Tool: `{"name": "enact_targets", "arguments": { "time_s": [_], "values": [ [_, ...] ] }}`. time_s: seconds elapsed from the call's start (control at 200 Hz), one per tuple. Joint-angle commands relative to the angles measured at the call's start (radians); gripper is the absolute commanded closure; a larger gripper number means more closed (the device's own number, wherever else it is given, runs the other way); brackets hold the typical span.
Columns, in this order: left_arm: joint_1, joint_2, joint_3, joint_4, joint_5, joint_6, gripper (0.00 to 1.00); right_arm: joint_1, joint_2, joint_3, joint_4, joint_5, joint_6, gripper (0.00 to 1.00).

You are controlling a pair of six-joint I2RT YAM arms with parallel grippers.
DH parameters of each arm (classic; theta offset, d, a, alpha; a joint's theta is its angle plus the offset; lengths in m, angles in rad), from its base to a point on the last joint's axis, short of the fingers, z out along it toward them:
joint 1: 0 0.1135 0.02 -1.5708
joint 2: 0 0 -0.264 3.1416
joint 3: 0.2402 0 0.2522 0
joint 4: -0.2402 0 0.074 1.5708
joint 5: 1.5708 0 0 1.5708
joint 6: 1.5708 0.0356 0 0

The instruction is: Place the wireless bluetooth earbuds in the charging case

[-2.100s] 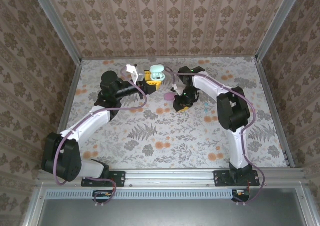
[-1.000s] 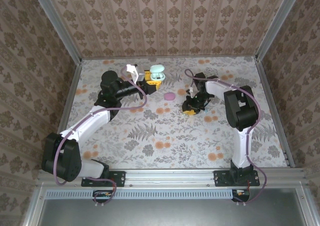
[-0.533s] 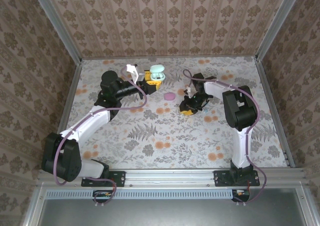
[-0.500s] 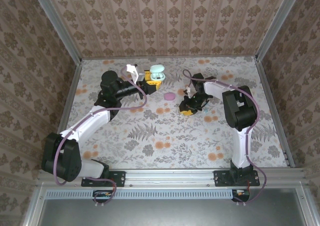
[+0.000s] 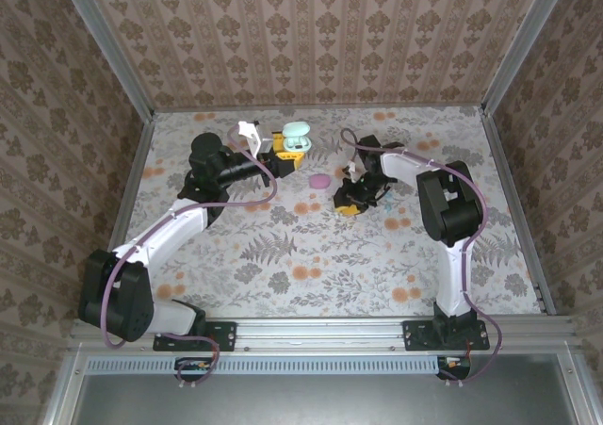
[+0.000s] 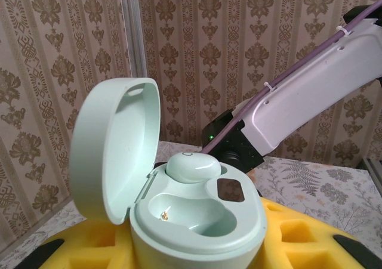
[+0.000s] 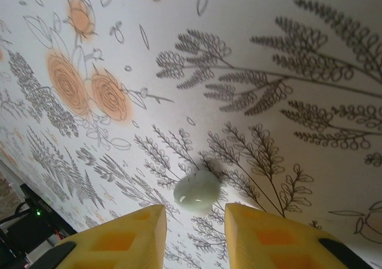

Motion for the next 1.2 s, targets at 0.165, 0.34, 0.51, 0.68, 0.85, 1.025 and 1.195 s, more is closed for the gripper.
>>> {"name": "enact_targets", "arguments": {
  "time_s": [0.165, 0.34, 0.51, 0.68, 0.85, 1.025, 1.195],
  "values": [
    [0.01, -0.021, 0.007, 0.003, 0.006, 0.021, 0.77, 0.026, 0.032, 0.067, -0.066, 0.1, 0.039, 0.64],
    [0.012, -0.026, 0.002, 0.006, -0.002, 0.022, 0.77, 0.054, 0.034, 0.088, -0.082, 0.132, 0.077, 0.6],
    [0.021, -0.03, -0.008, 0.016, -0.008, 0.023, 0.78, 0.074, 0.025, 0.084, -0.06, 0.18, 0.163, 0.59],
    [0.031, -0.038, -0.022, 0.039, -0.005, 0.011, 0.77, 0.092, 0.043, 0.101, -0.062, 0.206, 0.191, 0.59],
    [0.042, -0.049, -0.036, 0.04, -0.003, 0.01, 0.78, 0.105, 0.054, 0.122, -0.064, 0.215, 0.204, 0.62],
    [0.05, -0.052, -0.039, 0.043, -0.002, 0.008, 0.77, 0.117, 0.078, 0.155, -0.085, 0.224, 0.203, 0.63],
    [0.055, -0.049, -0.038, 0.046, 0.002, 0.007, 0.77, 0.129, 0.09, 0.182, -0.111, 0.247, 0.187, 0.64]
  ]
}}
